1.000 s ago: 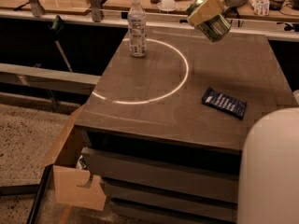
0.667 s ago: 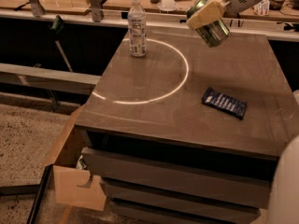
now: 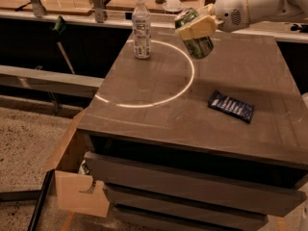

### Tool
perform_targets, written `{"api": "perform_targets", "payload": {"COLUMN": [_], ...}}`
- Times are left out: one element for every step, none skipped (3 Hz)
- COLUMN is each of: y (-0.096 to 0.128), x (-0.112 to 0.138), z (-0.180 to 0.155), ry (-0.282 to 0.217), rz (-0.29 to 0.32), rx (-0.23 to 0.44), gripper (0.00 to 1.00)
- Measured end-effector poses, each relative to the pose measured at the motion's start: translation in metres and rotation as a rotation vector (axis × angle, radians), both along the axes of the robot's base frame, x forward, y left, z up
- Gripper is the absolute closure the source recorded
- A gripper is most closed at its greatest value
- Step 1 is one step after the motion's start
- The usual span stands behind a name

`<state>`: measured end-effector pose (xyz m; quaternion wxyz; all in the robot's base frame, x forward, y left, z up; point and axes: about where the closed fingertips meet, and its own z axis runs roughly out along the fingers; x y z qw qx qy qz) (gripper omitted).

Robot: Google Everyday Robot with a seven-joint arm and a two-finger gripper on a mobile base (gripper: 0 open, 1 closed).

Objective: Place green can upright

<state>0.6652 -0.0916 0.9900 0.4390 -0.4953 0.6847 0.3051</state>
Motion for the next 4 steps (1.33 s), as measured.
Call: {"api": "perform_targets", "payload": {"y": [0.014, 0.020, 0.021, 0.025], "x": [0.000, 0.003, 0.003, -0.002], "z": [-0.005, -0.017, -0.018, -0.021], "ry": [-0.004, -0.004, -0.005, -0.006], "rz": [0.090, 0.123, 0.127, 0.102], "rx": [0.104, 0.168, 0.173, 0.218], "gripper": [1.00, 1.00, 1.00, 1.00]}}
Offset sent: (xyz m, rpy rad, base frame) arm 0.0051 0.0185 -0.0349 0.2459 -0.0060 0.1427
